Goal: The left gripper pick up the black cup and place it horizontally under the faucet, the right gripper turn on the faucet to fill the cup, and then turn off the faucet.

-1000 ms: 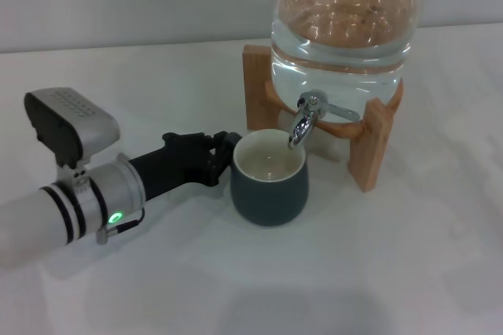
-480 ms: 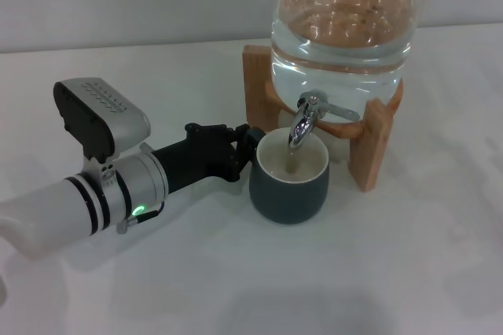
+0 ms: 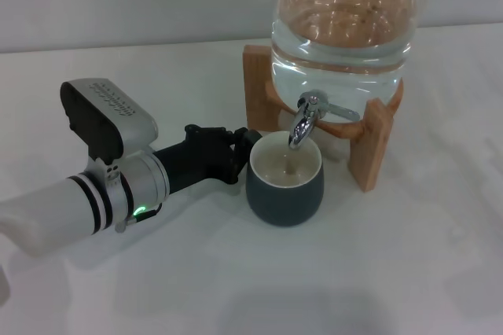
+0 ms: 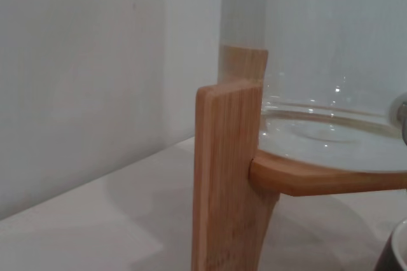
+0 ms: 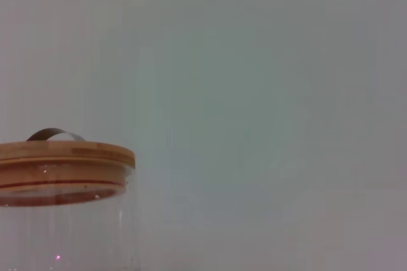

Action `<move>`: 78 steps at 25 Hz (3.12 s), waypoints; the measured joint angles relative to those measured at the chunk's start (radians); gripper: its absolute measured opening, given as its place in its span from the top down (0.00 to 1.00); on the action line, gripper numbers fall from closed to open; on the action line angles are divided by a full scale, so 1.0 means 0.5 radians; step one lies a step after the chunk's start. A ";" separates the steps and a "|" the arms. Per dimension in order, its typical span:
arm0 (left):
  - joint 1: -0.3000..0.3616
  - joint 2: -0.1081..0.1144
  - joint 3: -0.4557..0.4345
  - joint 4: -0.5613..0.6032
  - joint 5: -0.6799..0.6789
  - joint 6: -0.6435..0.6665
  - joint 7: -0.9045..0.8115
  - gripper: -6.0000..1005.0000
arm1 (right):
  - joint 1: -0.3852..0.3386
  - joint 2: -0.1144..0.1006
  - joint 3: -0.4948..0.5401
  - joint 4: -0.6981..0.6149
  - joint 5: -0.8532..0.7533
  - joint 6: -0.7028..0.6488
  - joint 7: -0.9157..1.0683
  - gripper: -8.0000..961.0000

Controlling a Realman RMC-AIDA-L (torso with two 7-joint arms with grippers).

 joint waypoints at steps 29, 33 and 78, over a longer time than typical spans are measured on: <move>0.203 0.035 0.019 0.057 0.040 -0.336 0.056 0.49 | -0.022 -0.002 0.000 -0.013 -0.013 -0.002 0.044 0.11; 0.397 0.047 0.020 0.217 0.041 -0.552 -0.042 0.50 | -0.060 -0.036 -0.002 -0.179 -0.237 0.039 0.263 0.11; 1.092 0.059 0.006 0.731 -0.580 -0.840 -0.331 0.50 | 0.045 0.009 -0.897 -1.771 -1.204 -0.392 1.864 0.11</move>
